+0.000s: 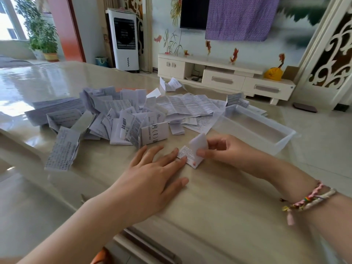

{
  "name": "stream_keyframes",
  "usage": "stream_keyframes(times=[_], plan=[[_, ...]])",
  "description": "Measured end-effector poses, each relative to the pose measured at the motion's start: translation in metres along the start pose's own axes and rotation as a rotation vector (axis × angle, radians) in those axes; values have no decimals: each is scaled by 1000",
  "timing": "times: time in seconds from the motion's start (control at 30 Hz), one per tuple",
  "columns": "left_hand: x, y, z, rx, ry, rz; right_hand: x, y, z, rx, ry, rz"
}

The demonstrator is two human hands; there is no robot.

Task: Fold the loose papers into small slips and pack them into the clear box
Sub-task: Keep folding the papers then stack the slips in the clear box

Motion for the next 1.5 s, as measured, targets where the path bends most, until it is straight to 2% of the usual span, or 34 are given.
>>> stream_keyframes(times=[0.1,0.17,0.27,0.47,0.63,0.77,0.9,1.0,1.13,1.3,1.5], plan=[[0,0,-1,-1,9,3,-11,10,4,-101,-25,-113],[-1,0,-1,-15,16,-5,-12,15,6,-141,-38,-119],[-3,4,1,-12,7,-5,-2,12,8,-163,-96,-26],[-5,8,4,-49,-10,32,24,-6,10,-580,12,127],[-5,8,4,-57,-53,87,28,-12,5,-698,86,236],[-8,6,0,-6,0,184,30,-16,1,-845,126,267],[-7,6,1,-45,-37,188,32,-17,1,-910,187,294],[-7,11,1,-31,-75,251,32,-19,-2,-943,238,302],[-9,16,-1,-38,-80,309,32,-22,-2,-987,246,289],[-9,13,6,-10,-102,302,32,-24,-5,-1054,238,289],[-7,14,7,9,-122,304,17,-14,-5,-928,176,344]])
Point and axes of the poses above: each hand's wrist, its own x-axis towards the middle knuckle, its own y-axis out of the back of the hand, z = x × y, the point moved 6 cm from there along x, towards the middle knuckle, and after that the axes turned 5 degrees about z, right-handed, at the moved point
